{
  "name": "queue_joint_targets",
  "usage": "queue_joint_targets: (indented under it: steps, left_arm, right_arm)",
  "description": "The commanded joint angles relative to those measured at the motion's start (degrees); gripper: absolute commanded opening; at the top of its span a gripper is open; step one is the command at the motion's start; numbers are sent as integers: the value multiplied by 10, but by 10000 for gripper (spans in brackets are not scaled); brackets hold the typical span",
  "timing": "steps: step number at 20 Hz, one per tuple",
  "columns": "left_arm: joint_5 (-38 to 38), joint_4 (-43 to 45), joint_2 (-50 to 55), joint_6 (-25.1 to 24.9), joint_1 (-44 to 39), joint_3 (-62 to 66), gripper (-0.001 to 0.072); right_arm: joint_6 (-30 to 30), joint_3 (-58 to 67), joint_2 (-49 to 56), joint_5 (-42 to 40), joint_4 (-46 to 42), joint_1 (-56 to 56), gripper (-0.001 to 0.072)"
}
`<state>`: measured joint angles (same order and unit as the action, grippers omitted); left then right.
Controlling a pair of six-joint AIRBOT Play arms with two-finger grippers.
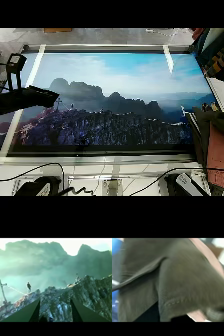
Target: Fold the clothes and pants, and hang the long-sleeved shirts on hangers.
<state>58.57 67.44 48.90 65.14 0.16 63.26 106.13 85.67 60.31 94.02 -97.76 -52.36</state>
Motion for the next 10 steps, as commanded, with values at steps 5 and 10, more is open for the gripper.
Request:
queue_joint_targets:
  steps: [5,10]
  left_arm:
    - [-1,0,0,0,0,1,414]
    - [-1,0,0,0,0,1,414]
  right_arm:
    - [13,-9,-3,3,-7,-65,690]
    - [7,-9,-2,-34,57,-65,350]
